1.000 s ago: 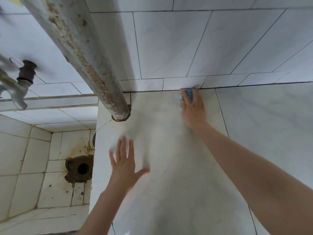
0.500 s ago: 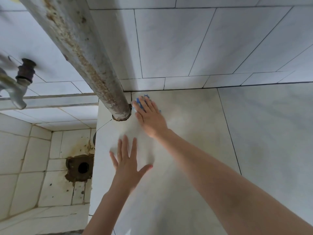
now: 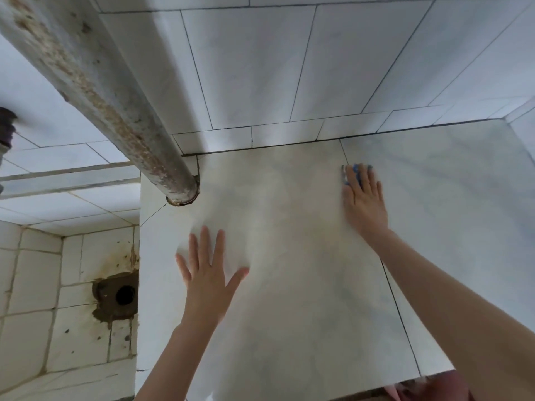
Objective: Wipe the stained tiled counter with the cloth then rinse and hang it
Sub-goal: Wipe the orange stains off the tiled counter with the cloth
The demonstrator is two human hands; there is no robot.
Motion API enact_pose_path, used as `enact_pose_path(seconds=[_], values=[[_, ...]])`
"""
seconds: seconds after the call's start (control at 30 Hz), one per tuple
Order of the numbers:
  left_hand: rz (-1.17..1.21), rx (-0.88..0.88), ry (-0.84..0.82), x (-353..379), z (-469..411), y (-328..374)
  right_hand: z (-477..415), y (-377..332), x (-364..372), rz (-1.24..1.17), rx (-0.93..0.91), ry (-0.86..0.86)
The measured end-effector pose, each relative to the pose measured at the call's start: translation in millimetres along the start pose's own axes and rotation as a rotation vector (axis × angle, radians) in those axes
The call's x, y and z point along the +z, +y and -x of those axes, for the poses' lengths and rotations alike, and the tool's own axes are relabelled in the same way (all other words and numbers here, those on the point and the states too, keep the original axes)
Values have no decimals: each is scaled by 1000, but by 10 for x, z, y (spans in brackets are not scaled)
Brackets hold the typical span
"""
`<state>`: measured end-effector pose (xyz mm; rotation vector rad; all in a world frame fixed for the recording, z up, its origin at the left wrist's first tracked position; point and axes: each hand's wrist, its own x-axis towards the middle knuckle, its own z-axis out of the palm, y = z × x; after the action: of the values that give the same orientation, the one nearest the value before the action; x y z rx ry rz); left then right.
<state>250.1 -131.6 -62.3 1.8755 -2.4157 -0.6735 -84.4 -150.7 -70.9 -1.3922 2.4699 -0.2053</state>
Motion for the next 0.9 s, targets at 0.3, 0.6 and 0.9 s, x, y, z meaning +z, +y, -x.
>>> enact_pose_path(seconds=[0.3,0.6,0.9], values=[[-35,43,35,1,9,-56,1323,-1048,604,-43,-443,-30],[-12,57,27,-22,98,-25,1175,-104,376,23,-258,32],[24,71,57,0,214,14,1450,-590,460,-10,-282,9]])
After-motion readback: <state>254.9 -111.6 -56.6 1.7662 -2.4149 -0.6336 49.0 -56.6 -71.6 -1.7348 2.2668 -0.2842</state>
